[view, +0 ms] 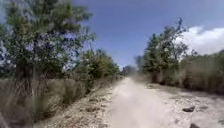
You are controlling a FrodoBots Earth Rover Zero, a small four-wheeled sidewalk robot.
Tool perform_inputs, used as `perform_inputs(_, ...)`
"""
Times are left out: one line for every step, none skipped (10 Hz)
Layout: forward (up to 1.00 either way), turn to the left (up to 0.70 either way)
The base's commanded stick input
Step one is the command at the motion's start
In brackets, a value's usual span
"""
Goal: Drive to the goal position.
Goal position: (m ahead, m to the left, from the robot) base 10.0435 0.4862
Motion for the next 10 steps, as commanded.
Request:
perform_inputs(0.45,0.02)
perform_inputs(0.45,0.02)
perform_inputs(0.45,0.02)
perform_inputs(0.45,0.02)
perform_inputs(0.45,0.02)
perform_inputs(0.45,0.02)
perform_inputs(0.45,0.02)
perform_inputs(0.45,0.02)
perform_inputs(0.45,0.02)
perform_inputs(0.45,0.02)
